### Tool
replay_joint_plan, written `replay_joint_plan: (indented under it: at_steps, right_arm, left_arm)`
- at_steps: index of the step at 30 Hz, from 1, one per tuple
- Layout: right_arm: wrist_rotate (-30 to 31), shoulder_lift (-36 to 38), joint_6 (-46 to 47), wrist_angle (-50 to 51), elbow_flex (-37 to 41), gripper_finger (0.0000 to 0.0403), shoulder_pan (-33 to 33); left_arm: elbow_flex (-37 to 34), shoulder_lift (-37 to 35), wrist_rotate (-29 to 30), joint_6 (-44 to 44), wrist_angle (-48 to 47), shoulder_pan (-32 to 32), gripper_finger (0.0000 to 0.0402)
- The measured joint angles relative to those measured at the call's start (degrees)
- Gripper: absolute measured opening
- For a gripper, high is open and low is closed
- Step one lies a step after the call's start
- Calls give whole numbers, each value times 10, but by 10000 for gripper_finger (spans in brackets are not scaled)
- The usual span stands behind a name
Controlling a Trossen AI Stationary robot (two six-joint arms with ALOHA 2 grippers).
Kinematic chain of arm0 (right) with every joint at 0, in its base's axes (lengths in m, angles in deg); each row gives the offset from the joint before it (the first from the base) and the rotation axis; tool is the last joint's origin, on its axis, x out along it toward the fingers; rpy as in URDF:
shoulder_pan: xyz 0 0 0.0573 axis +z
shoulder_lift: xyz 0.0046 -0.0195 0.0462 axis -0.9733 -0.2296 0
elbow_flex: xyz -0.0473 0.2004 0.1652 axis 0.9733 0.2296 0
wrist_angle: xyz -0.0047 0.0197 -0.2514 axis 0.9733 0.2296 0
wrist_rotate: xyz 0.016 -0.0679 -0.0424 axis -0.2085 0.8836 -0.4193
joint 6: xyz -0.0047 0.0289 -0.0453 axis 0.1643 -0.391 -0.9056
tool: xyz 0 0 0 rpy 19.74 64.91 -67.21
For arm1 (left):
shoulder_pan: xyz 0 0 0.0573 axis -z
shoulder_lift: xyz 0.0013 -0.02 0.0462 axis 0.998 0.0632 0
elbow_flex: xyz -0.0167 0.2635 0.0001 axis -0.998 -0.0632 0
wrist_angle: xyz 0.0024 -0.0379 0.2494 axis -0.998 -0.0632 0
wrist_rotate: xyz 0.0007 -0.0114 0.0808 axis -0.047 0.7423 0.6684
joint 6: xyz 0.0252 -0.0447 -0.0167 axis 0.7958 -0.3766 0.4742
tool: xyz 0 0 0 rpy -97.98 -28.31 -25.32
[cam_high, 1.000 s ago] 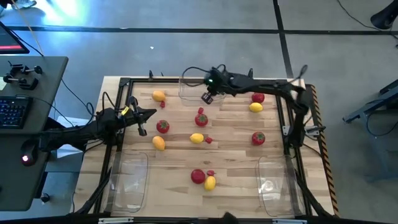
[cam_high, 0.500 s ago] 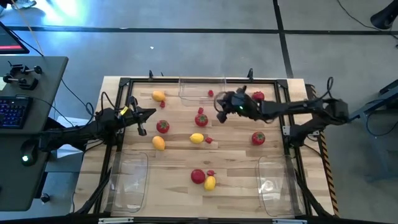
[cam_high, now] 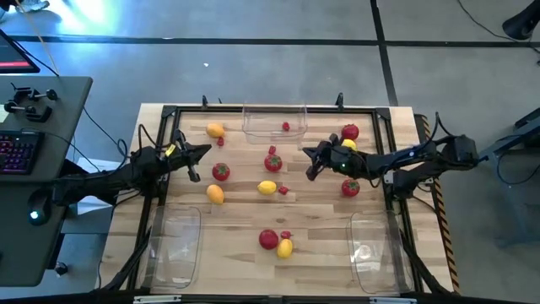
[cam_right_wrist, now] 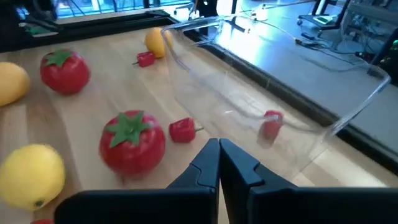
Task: Sort produce into baskets
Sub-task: Put the red tomato into the bottom left transparent bin
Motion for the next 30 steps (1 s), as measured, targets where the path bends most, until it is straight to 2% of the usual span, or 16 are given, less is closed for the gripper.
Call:
replay_joint_plan:
  at_steps: [11,16,19,23,25,27,30]
  right_arm:
    - [-1,0,-50,-25,6,0,-8]
    - [-41,0,-86,-22,6,0,-13]
    - [-55,0,-66,-3,6,0,-13]
    - [-66,0,-39,-14,6,0,-3]
    - [-66,0,-10,-14,6,0,6]
    - [-58,-10,22,-12,6,0,22]
    - [-8,-36,58,-30,6,0,63]
  left_arm:
    - [0,35,1,-33,-58,0,0]
    - [0,49,1,-65,-57,0,0]
    - [0,54,1,-106,-57,0,0]
    - [0,61,57,-120,-56,-7,0]
    - [0,64,59,-120,-58,-9,0]
    - [0,64,38,-114,-58,-9,0]
    - [0,64,-22,-77,-60,-7,0]
